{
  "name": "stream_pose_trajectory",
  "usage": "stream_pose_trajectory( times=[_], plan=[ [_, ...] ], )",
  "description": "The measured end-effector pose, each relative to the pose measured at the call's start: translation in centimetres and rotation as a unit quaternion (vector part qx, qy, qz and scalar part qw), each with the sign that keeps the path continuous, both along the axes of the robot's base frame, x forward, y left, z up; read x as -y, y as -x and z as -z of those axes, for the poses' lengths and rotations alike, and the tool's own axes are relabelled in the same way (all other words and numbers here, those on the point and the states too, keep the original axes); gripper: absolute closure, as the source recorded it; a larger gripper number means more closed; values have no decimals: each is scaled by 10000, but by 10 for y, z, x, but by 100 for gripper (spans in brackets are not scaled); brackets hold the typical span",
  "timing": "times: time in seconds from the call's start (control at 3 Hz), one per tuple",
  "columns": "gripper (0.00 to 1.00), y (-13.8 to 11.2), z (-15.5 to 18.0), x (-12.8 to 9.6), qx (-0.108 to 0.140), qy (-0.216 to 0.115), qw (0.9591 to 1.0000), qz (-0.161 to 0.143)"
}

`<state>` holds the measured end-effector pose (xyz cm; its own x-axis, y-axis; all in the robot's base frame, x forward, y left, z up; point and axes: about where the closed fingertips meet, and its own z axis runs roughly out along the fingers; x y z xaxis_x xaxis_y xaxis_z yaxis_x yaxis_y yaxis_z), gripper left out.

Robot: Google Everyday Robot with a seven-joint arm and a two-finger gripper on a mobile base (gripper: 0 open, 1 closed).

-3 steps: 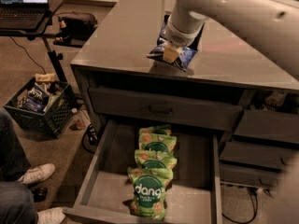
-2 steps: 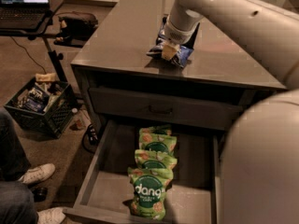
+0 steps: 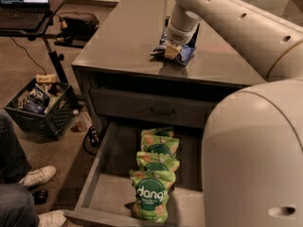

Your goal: Pick green jalapeno chip bag from middle drawer and place on counter

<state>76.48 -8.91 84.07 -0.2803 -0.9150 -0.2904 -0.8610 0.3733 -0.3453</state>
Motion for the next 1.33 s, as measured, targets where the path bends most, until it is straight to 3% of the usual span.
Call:
stream_pose_trajectory(
  times=[0.67,1.0,1.33],
  plan=[
    [36,0,0,0,0,0,10000,0],
    [3,0,0,0,-1,0,10000,0],
    [0,0,0,0,-2,0,10000,0]
  ],
)
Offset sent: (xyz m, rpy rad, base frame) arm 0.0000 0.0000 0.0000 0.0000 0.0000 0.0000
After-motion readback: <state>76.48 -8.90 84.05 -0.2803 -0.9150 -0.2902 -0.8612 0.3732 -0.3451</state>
